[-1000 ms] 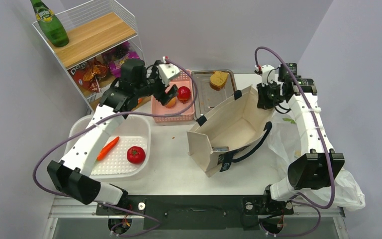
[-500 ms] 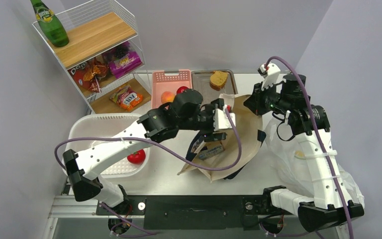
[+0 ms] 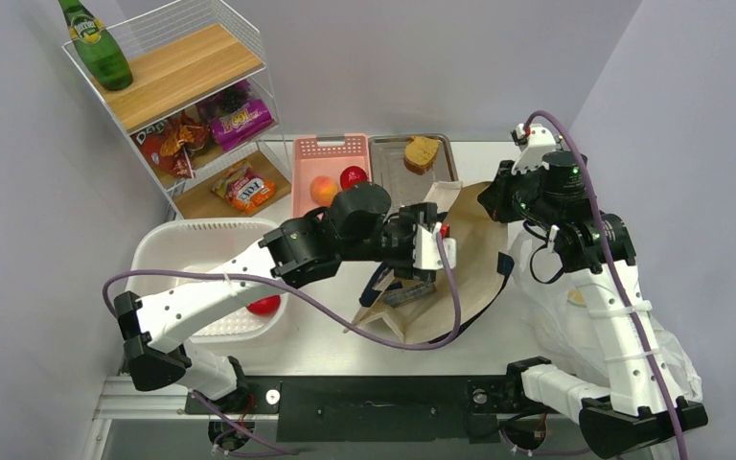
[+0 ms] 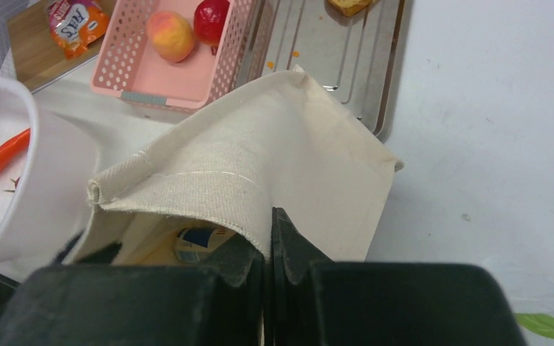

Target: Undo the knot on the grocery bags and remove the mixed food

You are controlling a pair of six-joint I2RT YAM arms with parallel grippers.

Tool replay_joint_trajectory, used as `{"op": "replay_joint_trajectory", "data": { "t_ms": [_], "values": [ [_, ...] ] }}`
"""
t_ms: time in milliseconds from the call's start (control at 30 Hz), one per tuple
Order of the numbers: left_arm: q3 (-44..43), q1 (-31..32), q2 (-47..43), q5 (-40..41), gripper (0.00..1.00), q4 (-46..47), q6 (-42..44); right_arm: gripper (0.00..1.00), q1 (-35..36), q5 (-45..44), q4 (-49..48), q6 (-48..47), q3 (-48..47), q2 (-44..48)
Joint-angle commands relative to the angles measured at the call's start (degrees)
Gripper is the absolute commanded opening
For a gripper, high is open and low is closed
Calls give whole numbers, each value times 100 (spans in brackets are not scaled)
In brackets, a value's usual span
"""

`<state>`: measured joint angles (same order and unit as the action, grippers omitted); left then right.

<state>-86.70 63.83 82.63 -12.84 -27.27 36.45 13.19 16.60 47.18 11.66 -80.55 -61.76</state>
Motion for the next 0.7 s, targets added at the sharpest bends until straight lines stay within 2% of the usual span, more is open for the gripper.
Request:
{"op": "replay_joint_trajectory", "data": {
  "t_ms": [0,33,100,200,367,533,567,600,633,667],
  "values": [
    [-1570,430,175,323,61,-219,169,0,21,-549,-590,371,5,62],
    [-1737,767,302,557,61,-368,319,0,23,-558,-605,394,27,51],
    [-2187,1052,730,974,59,-864,553,0,25,-556,-623,451,35,24],
    [-2318,977,1157,964,51,-1143,14,0,26,-493,-611,498,-26,-45],
    [-1756,429,1425,917,43,-1128,-902,0,25,-418,-492,491,-80,52],
    [-687,-76,1656,1113,41,-892,-1107,0,25,-192,-476,526,37,162],
    [-371,-136,1756,1180,41,-786,-1121,0,23,-162,-483,528,60,183],
    [-232,-249,1818,1206,46,-739,-1126,0,24,-99,-506,527,106,191],
    [0,-301,1934,1227,56,-656,-1108,0,25,-75,-511,529,126,193],
    [107,-380,2004,1295,62,-621,-1097,0,26,-40,-518,525,151,183]
  ]
}}
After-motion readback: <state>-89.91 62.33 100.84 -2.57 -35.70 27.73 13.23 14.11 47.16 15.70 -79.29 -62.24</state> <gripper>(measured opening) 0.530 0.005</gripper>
